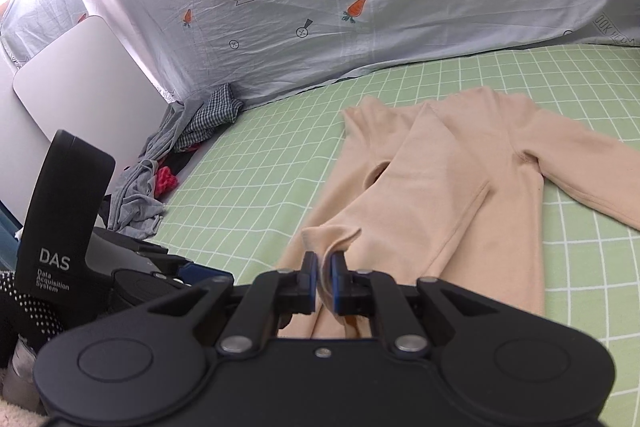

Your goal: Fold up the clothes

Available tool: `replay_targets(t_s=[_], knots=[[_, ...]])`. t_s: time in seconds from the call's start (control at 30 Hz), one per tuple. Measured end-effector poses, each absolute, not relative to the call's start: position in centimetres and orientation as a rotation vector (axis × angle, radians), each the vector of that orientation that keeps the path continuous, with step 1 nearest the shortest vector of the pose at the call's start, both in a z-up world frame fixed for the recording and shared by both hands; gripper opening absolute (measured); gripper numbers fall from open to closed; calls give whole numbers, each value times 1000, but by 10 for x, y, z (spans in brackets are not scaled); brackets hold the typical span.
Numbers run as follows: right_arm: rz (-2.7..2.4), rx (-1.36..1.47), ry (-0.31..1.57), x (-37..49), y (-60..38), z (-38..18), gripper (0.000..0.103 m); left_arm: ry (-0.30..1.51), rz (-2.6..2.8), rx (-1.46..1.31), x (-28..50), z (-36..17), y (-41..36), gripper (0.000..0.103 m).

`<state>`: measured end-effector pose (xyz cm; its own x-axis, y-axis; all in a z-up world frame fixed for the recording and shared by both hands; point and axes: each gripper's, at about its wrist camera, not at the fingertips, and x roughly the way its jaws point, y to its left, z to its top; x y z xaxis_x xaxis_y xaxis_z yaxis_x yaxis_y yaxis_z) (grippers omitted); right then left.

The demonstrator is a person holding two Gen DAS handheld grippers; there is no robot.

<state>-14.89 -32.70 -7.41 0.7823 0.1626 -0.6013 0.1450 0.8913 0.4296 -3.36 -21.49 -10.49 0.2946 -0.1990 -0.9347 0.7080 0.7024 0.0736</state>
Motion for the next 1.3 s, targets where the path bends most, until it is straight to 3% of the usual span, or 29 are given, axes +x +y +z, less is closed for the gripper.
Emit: replay_targets(t_s=[0.37,0.77,0.87,0.93,0.97,1.1,1.3], knots=[[79,478,709,-156,-304,-79,3,1142,-637,530,-45,-108,-203,69],[-65,487,820,-155,-306,-101,7,1187,-625,494,-43,-116,-190,69],[-124,496,834,-160,-314,-104,15,1198,-639,463,-40,-119,-194,69],[-174,502,826,-169,-321,-103,49,1202,-665,448,-40,-122,-200,67],[-195,505,826,-172,-325,-103,55,1202,-673,446,-41,-124,-203,67],[-277,511,845,-184,-338,-107,70,1195,-669,507,-46,-138,-219,58],[-349,506,894,-198,-351,-114,78,1207,-692,537,-50,-151,-233,54]])
